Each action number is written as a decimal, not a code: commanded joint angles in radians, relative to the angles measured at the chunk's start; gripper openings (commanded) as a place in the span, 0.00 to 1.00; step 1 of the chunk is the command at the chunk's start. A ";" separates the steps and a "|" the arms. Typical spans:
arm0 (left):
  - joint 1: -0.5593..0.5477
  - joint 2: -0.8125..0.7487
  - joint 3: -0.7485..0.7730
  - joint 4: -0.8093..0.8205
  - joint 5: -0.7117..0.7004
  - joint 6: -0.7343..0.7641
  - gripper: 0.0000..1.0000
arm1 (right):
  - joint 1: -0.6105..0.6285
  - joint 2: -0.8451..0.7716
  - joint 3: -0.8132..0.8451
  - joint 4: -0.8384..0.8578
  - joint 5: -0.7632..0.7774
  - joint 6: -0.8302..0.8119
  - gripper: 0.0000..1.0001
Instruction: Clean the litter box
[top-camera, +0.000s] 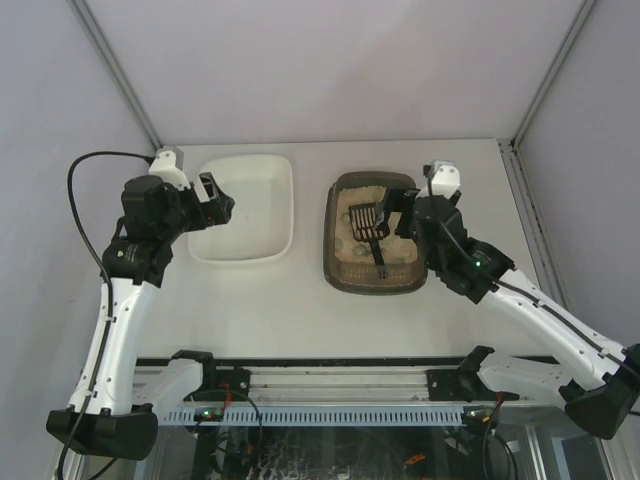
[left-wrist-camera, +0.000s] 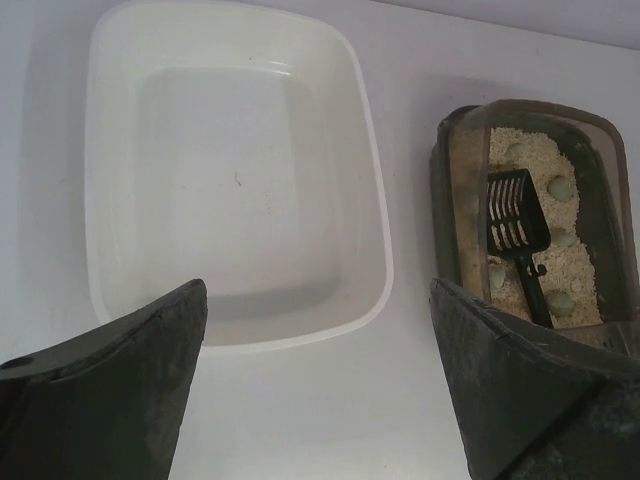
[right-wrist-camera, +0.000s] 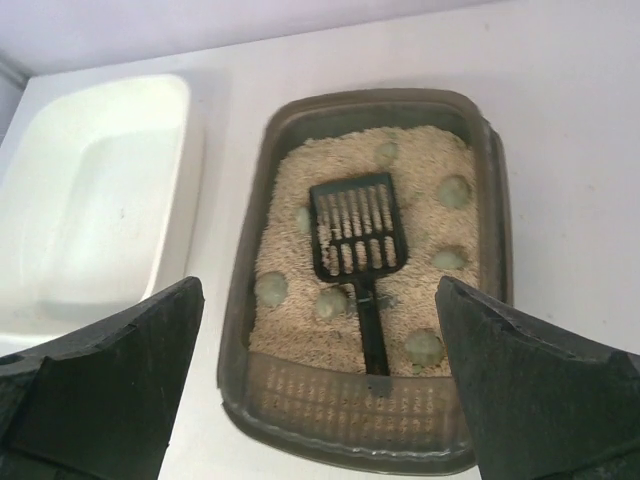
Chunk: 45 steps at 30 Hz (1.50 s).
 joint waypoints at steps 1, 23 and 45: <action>0.004 -0.002 -0.004 0.032 0.028 -0.010 0.95 | 0.115 0.030 0.071 0.002 0.168 -0.157 1.00; -0.092 0.157 0.086 0.169 0.386 0.012 1.00 | -0.087 0.382 0.018 0.013 -0.322 -0.095 0.66; -0.197 0.277 0.074 0.364 0.400 -0.133 0.91 | -0.058 0.660 0.018 0.036 -0.211 -0.054 0.54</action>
